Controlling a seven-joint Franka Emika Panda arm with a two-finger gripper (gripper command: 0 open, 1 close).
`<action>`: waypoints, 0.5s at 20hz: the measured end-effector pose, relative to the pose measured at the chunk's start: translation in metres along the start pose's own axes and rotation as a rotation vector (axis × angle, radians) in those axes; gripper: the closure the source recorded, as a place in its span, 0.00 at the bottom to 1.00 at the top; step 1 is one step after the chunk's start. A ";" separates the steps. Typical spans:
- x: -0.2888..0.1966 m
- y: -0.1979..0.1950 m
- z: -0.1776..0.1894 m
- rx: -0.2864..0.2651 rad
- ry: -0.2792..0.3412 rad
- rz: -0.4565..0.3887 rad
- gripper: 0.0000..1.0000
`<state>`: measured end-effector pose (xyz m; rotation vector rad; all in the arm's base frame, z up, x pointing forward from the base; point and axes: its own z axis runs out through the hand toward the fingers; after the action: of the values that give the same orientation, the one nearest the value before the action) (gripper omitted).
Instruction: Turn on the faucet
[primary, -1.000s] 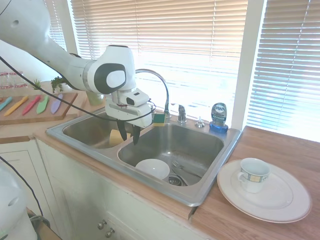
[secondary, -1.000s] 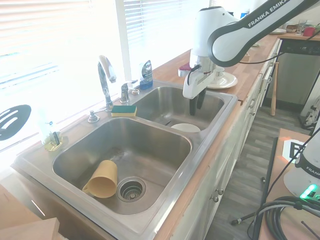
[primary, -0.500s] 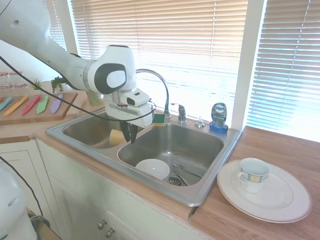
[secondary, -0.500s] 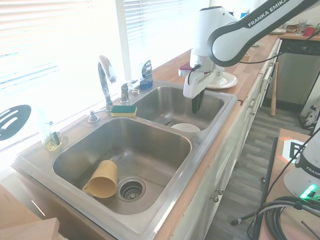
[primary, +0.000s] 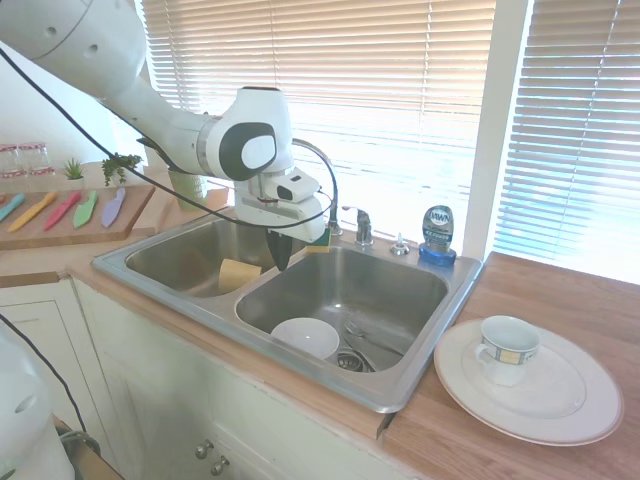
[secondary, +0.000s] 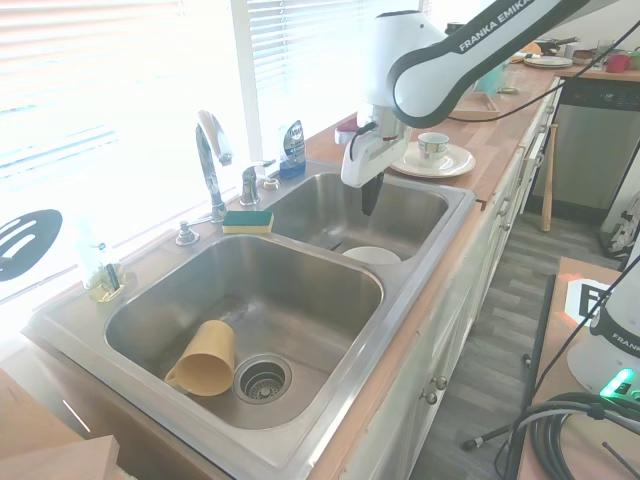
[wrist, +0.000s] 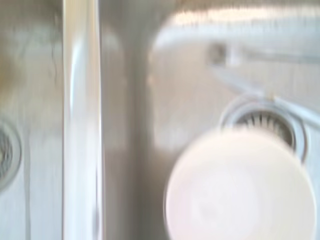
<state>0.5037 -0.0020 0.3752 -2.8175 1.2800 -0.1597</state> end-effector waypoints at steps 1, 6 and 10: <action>0.009 -0.009 0.002 0.001 0.010 -0.001 1.00; 0.045 -0.053 0.008 0.002 0.060 -0.005 1.00; 0.066 -0.082 0.018 0.018 0.064 -0.002 1.00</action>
<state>0.6099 0.0023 0.3693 -2.8206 1.2811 -0.2626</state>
